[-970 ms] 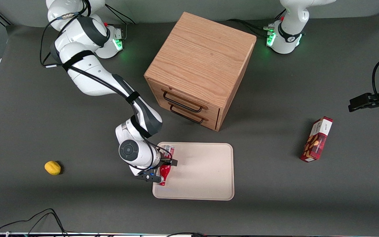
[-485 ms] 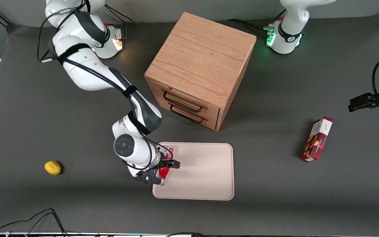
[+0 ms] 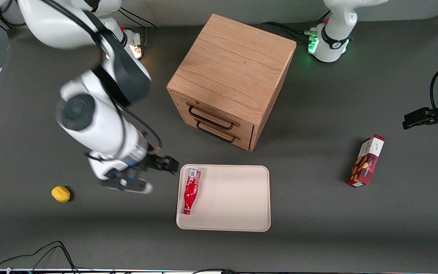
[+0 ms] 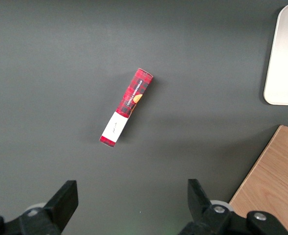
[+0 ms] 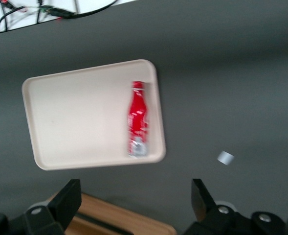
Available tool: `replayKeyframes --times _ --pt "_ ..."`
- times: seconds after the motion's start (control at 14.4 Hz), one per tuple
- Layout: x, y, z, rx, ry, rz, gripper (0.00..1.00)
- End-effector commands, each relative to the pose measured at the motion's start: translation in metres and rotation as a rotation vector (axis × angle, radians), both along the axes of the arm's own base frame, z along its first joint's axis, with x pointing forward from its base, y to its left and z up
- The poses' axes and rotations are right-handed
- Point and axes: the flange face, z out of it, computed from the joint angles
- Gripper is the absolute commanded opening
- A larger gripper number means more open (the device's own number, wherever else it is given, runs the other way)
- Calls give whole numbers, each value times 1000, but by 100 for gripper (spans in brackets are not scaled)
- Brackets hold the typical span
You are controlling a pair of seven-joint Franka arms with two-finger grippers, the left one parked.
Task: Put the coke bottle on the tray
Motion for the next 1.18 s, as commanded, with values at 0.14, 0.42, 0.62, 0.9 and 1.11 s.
replayKeyframes --times 0.14,0.42,0.62,0.9,1.11 --pt "-78 -98 122 -139 86 -51 100" --pt "-148 -200 169 -103 141 -97 100" --pt "-204 -240 147 -81 94 -107 100" --pt "-232 -248 138 -67 80 -102 100" --pt "-220 -248 148 -68 81 -85 100"
